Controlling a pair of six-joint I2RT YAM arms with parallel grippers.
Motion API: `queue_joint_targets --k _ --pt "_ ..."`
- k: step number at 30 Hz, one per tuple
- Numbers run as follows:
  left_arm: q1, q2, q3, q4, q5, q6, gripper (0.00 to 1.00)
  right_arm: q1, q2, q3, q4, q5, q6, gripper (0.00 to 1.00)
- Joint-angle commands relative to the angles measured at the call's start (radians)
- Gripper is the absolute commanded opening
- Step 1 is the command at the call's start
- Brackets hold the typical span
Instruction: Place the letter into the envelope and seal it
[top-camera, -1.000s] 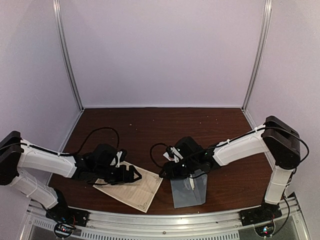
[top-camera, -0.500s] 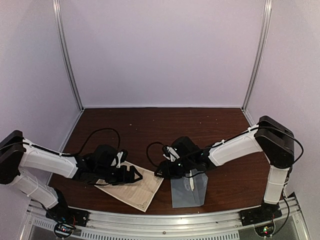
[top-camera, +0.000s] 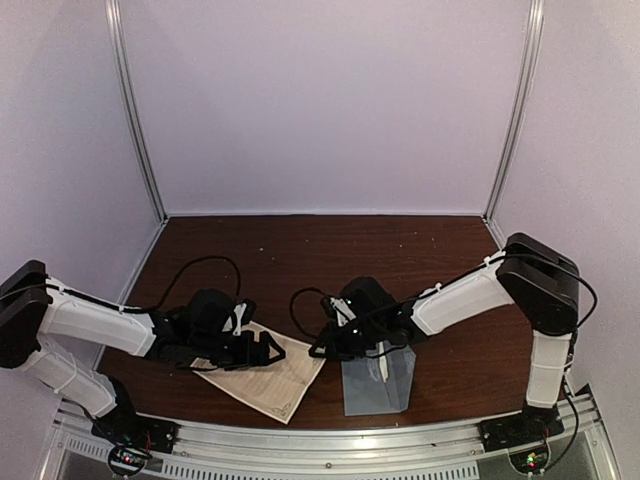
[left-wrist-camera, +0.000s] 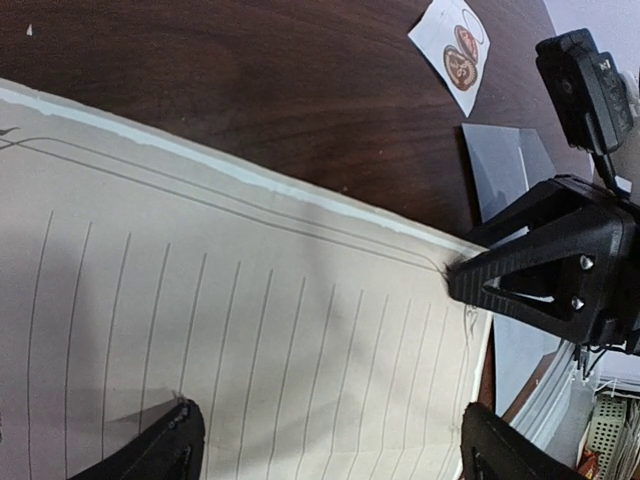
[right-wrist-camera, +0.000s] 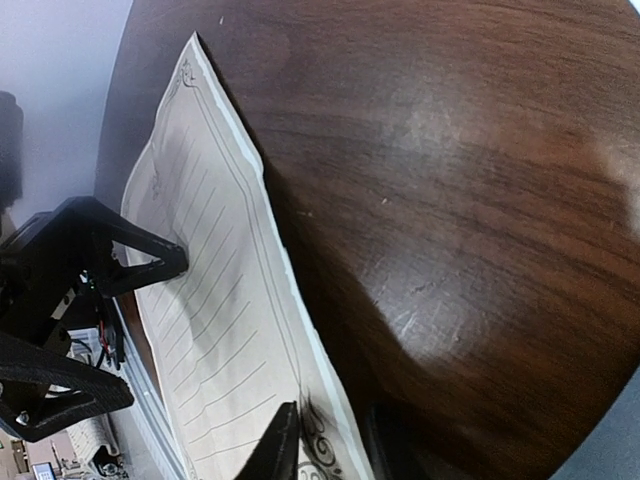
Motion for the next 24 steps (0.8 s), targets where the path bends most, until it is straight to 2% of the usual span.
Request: queue_joint_targets --k 1,4,9,13,16,20,24 --pt "0.006 0.012 -0.008 0.03 0.004 0.009 0.91 0.009 0.011 0.009 0.06 -0.035 0.032 0.17" --pt "0.007 0.006 -0.002 0.026 -0.003 0.009 0.91 0.009 -0.011 -0.002 0.097 -0.034 0.043 0.0" --pt "0.03 -0.061 0.047 -0.035 -0.036 0.067 0.92 -0.005 -0.105 -0.011 0.071 0.027 0.005 0.0" --pt "0.136 -0.135 0.129 -0.115 0.004 0.176 0.93 -0.045 -0.228 0.001 -0.06 0.116 -0.094 0.0" --pt "0.228 -0.16 0.256 -0.248 0.035 0.314 0.94 -0.091 -0.325 0.002 -0.17 0.208 -0.187 0.0" --pt "0.348 -0.112 0.487 -0.402 0.093 0.493 0.94 -0.189 -0.418 0.009 -0.332 0.291 -0.289 0.0" --pt "0.42 -0.029 0.684 -0.455 0.155 0.601 0.94 -0.302 -0.474 0.044 -0.433 0.315 -0.373 0.0"
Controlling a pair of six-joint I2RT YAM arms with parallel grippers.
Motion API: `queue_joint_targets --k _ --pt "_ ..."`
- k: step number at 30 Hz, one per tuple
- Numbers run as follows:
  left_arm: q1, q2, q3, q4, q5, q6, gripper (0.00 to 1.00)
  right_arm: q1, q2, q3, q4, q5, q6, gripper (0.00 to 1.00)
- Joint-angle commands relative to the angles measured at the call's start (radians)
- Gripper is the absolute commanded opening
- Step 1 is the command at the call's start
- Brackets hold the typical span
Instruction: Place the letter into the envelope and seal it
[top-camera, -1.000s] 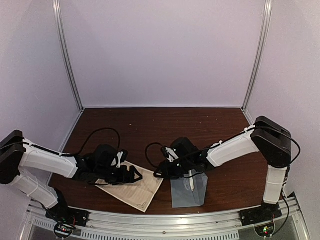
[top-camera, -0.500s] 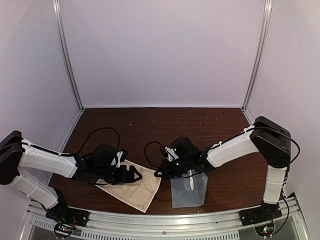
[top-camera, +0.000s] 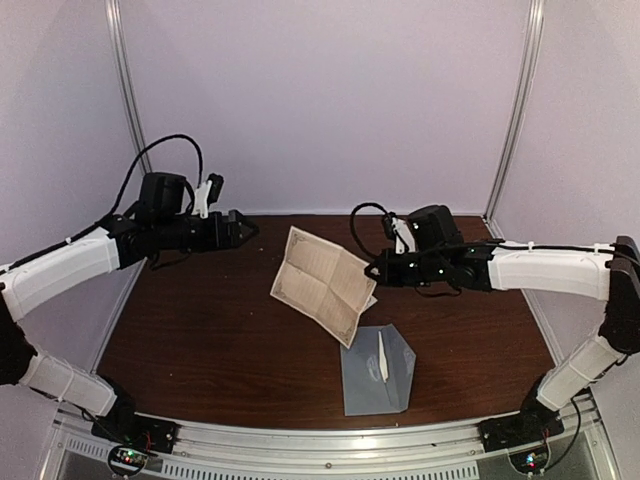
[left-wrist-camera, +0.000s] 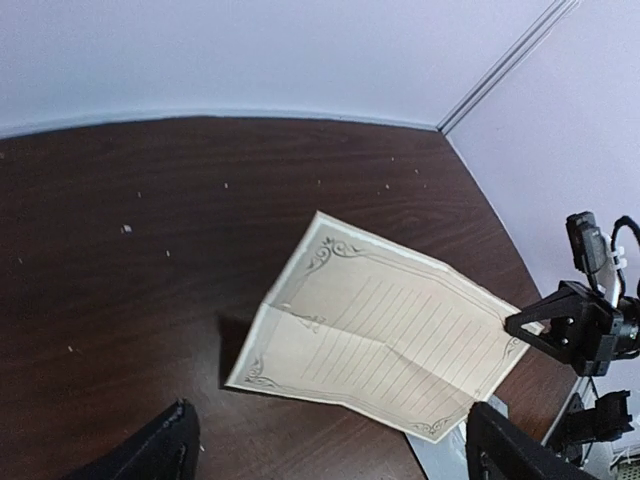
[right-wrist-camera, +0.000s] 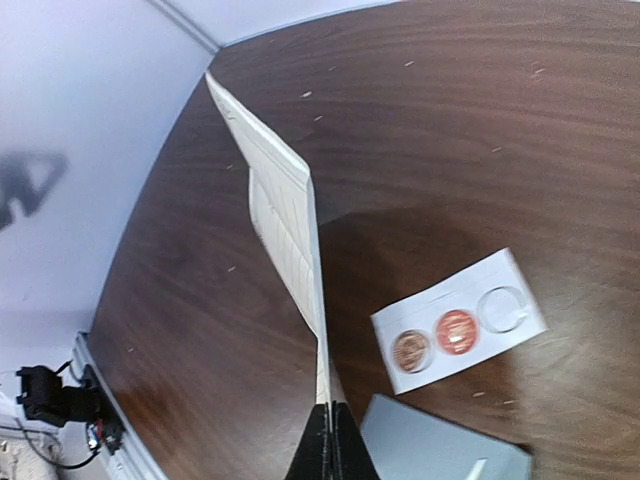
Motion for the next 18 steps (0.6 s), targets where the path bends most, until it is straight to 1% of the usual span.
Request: queue_joint_targets --k 1,4,9,14,18 --pt "0.063 0.084 0.183 -0.098 0.079 0.203 0.94 -0.109 -0.048 0.051 -0.193 0.096 -0.146 0.0" --pt "0.083 0.123 0.236 -0.052 0.083 0.231 0.94 -0.159 -0.071 0.103 -0.246 0.102 -0.189 0.0" --pt "0.085 0.128 0.138 0.136 0.12 0.215 0.94 -0.166 -0.056 0.236 -0.352 0.026 -0.266 0.0" --pt "0.084 0.169 0.098 0.178 0.281 0.269 0.93 -0.135 -0.034 0.322 -0.442 -0.079 -0.331 0.0" --pt "0.083 0.174 0.067 0.224 0.409 0.277 0.92 -0.073 -0.02 0.388 -0.527 -0.156 -0.393 0.0"
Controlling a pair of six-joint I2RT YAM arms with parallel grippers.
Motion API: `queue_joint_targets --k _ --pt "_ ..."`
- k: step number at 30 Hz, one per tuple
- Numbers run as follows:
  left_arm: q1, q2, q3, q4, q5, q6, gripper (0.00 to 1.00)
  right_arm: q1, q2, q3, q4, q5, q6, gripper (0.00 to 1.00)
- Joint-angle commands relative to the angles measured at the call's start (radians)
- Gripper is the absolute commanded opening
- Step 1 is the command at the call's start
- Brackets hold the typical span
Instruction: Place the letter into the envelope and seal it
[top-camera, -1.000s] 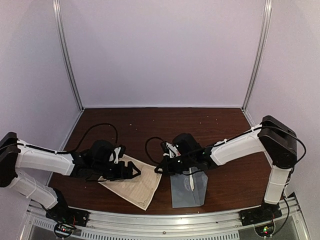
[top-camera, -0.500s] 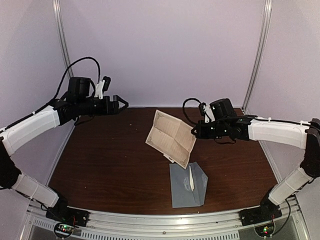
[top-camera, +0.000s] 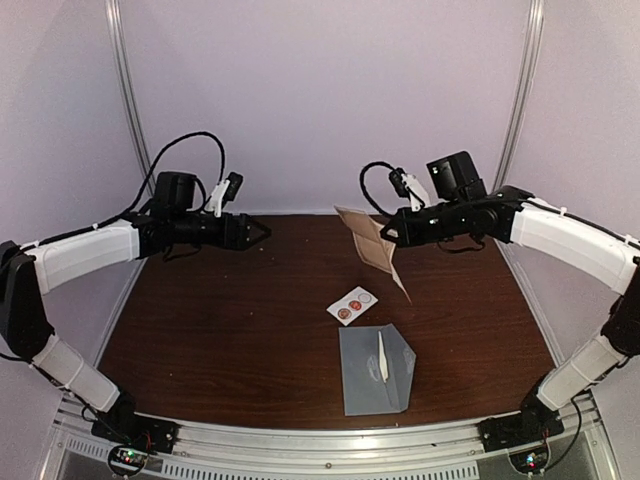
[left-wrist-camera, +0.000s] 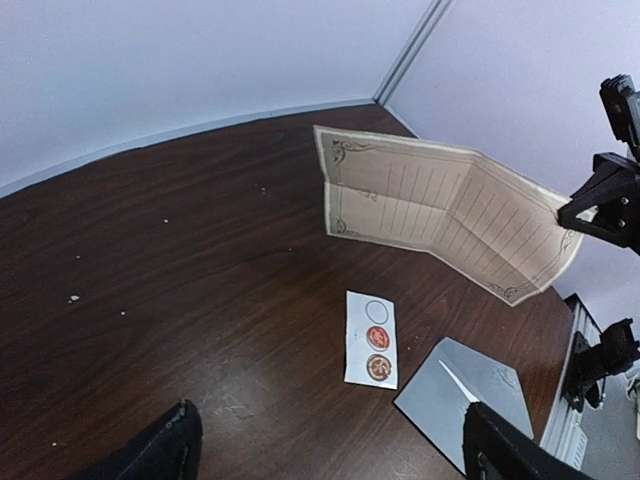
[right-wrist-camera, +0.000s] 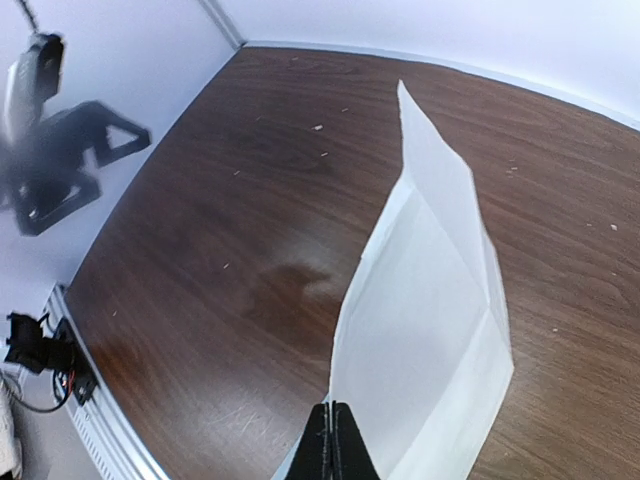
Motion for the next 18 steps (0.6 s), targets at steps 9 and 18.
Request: queue_joint_targets --k 9,18 --pt "-0.031 -0.014 -0.054 0.179 0.24 0.056 0.91 0.116 -0.033 0.069 -0.049 -0.367 -0.054 0.0" --pt "-0.048 -0.035 -0.071 0.226 0.345 0.07 0.91 0.115 -0.115 0.047 0.096 -0.504 0.032 0.0"
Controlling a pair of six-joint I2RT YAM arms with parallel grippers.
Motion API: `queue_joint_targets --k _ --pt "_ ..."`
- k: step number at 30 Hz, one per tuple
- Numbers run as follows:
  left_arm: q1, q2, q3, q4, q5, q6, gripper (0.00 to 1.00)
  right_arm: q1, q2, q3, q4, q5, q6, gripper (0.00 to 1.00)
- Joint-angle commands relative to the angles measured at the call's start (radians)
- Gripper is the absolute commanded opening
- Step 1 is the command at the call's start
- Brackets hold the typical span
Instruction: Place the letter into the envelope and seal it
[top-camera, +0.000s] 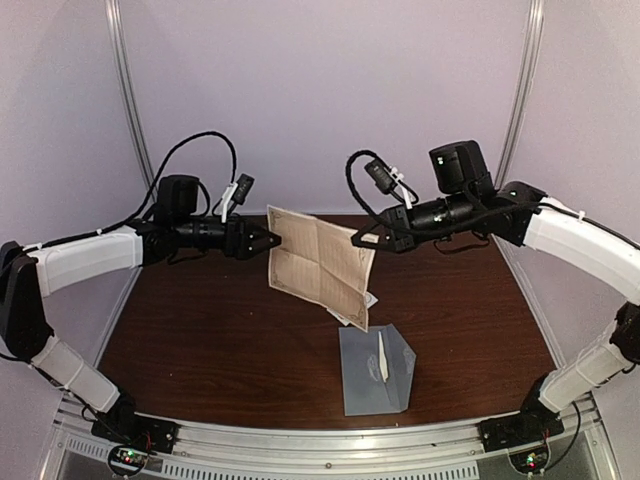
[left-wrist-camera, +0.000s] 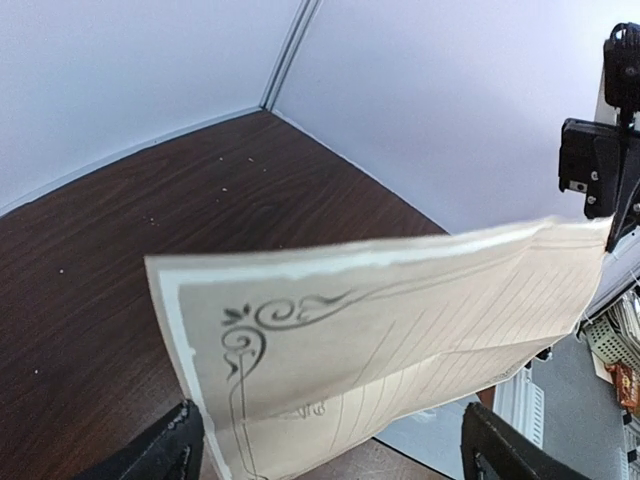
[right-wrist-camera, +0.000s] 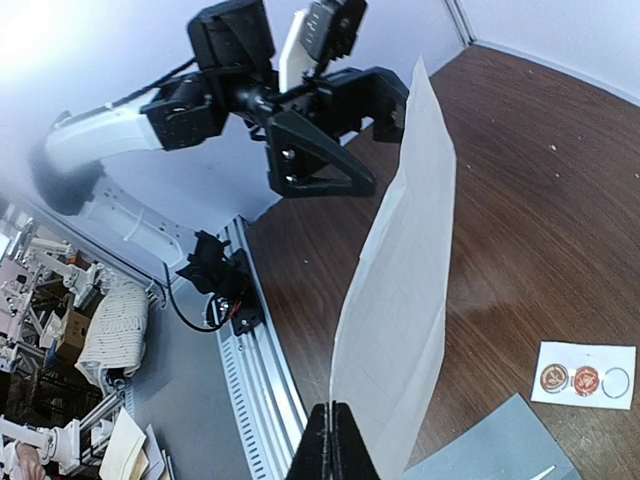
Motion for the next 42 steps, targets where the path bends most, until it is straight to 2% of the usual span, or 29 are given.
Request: queue_joint_targets --k 1,5,16,25,28,31,36,42 --pt "-0.015 -0.037 -0.023 0.107 0.136 0.022 0.91 -0.003 -0.065 -0.007 0.114 -0.097 0.056 0.0" --pt "-0.031 -0.04 -0.029 0.133 0.186 0.018 0.89 -0.003 -0.073 -0.012 0.131 -0.112 0.061 0.0" --pt "-0.023 -0.094 -0.014 0.037 -0.084 0.065 0.94 -0.003 -0.097 -0.011 0.121 -0.124 0.058 0.0" --pt "-0.01 -0.107 -0.008 0.02 -0.113 0.075 0.95 -0.003 -0.114 -0.021 0.141 -0.145 0.074 0.0" --pt "-0.008 -0.109 -0.008 0.025 -0.059 0.082 0.95 -0.004 -0.117 -0.023 0.141 -0.135 0.075 0.0" --pt "-0.008 -0.122 -0.02 0.062 0.025 0.085 0.88 -0.005 -0.113 -0.022 0.13 -0.1 0.072 0.0" --pt "-0.008 -0.14 -0.044 0.112 0.094 0.074 0.63 -0.015 -0.098 -0.022 0.111 -0.062 0.07 0.0" --pt "-0.008 -0.128 -0.041 0.113 0.098 0.068 0.35 -0.047 -0.085 -0.021 0.087 0.026 0.096 0.0"
